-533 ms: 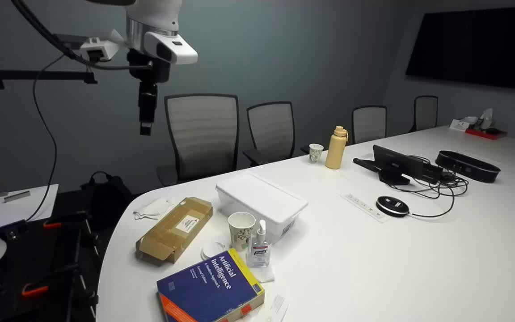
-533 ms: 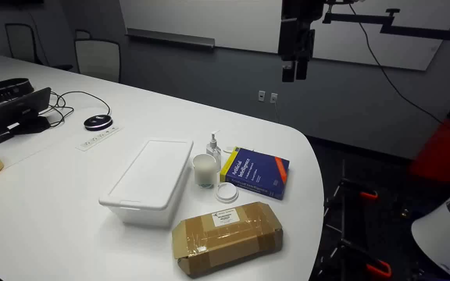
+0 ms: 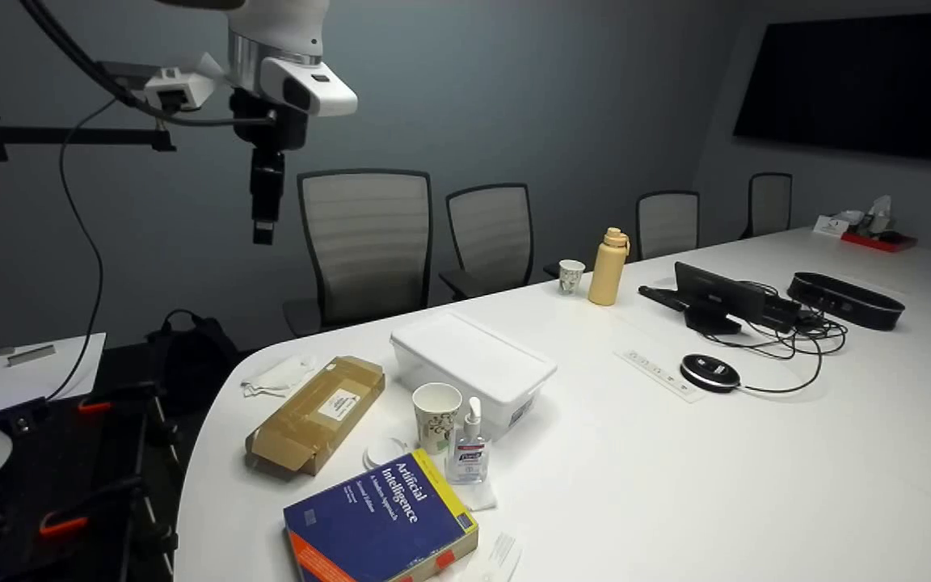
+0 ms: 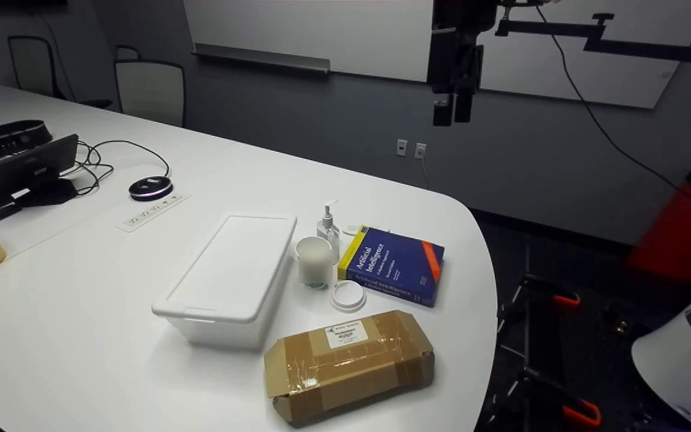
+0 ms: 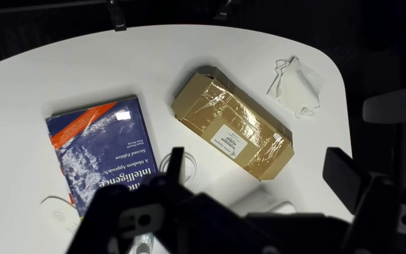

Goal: Move the cup to the right

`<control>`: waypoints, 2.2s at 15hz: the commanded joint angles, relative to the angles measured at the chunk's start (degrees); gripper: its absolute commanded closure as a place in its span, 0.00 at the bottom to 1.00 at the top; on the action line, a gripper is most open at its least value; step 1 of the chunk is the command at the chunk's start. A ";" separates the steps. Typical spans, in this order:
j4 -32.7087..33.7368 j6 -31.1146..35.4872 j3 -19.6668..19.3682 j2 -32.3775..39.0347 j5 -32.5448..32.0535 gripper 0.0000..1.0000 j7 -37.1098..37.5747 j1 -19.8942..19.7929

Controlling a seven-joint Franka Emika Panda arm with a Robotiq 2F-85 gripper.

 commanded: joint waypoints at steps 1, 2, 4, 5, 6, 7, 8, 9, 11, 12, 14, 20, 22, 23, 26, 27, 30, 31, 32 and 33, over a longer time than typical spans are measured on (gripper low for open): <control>0.87 0.39 1.18 1.37 0.49 0.00 -0.95 -1.29; 1.75 1.55 1.43 2.85 0.02 0.00 -0.62 -1.37; 3.63 4.84 1.81 6.45 -0.82 0.00 -1.39 -1.11; 4.52 7.32 2.10 8.65 -1.22 0.00 -1.30 -1.02; 5.67 9.63 2.48 11.46 -1.87 0.00 -1.33 -0.88; 6.73 12.14 2.98 14.02 -2.91 0.00 -1.17 -0.82; 7.84 14.62 3.47 16.66 -3.92 0.00 -0.68 -0.86; 9.25 16.87 3.81 19.61 -4.67 0.00 -0.93 -0.83; 12.37 20.51 4.42 25.18 -5.46 0.00 -1.00 -0.94; 14.15 21.99 4.67 28.06 -5.60 0.00 -1.31 -1.08; 17.56 24.11 5.10 32.96 -5.20 0.00 -1.62 -1.45; 25.46 28.50 7.02 43.99 -3.56 0.00 -4.40 -3.97; 27.94 29.56 7.92 47.40 -3.01 0.00 -6.03 -5.26; 28.95 29.82 8.40 48.66 -2.84 0.00 -6.74 -5.85; 32.37 29.75 10.23 52.89 -1.94 0.00 -9.19 -7.39; 33.56 29.37 10.88 54.21 -1.87 0.00 -9.93 -7.64; 36.32 28.70 12.82 57.51 -1.56 0.00 -11.70 -8.21; 37.05 28.51 13.40 58.40 -1.61 0.00 -11.88 -8.21; 37.62 28.38 13.94 59.22 -1.79 0.00 -12.29 -8.02; 38.16 28.35 14.31 59.99 -2.05 0.00 -12.30 -7.77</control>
